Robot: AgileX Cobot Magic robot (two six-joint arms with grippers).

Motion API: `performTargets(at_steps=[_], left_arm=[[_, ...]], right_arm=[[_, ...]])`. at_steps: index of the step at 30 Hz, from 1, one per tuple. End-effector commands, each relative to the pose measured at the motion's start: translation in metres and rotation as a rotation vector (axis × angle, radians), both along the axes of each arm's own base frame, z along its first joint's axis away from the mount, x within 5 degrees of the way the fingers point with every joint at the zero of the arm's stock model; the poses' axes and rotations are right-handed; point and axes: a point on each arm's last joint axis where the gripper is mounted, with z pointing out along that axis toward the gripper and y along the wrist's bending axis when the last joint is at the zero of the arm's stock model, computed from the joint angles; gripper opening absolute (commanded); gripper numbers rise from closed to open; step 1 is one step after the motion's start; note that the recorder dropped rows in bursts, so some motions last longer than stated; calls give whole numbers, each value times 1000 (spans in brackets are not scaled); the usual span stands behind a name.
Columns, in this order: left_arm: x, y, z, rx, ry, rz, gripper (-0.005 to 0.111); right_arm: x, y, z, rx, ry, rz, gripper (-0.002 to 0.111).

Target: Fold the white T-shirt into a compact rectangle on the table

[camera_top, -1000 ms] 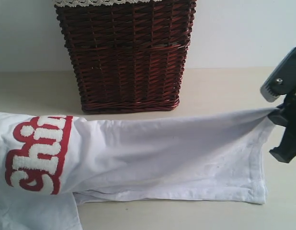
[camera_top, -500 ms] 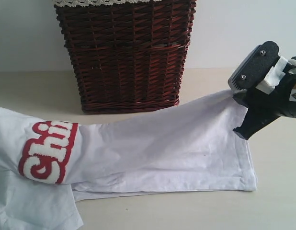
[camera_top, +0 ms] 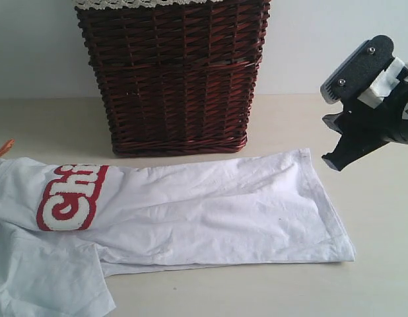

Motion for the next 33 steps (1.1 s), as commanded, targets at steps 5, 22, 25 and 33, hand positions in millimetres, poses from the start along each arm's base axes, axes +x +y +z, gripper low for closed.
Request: performTargets(at_steps=[5, 22, 25, 33], left_arm=[[-6, -17, 4, -301, 15, 11, -1], [-50, -99, -42, -397, 1140, -452, 0], [-62, -111, -53, -333, 1186, -469, 0], [-66, -126, -80, -225, 1292, -357, 0]], right_arm=[[0, -2, -1, 15, 40, -30, 0], [3, -2, 16, 153, 338, -224, 0], [3, 0, 16, 160, 336, -195, 0], [4, 2, 17, 202, 332, -200, 0]])
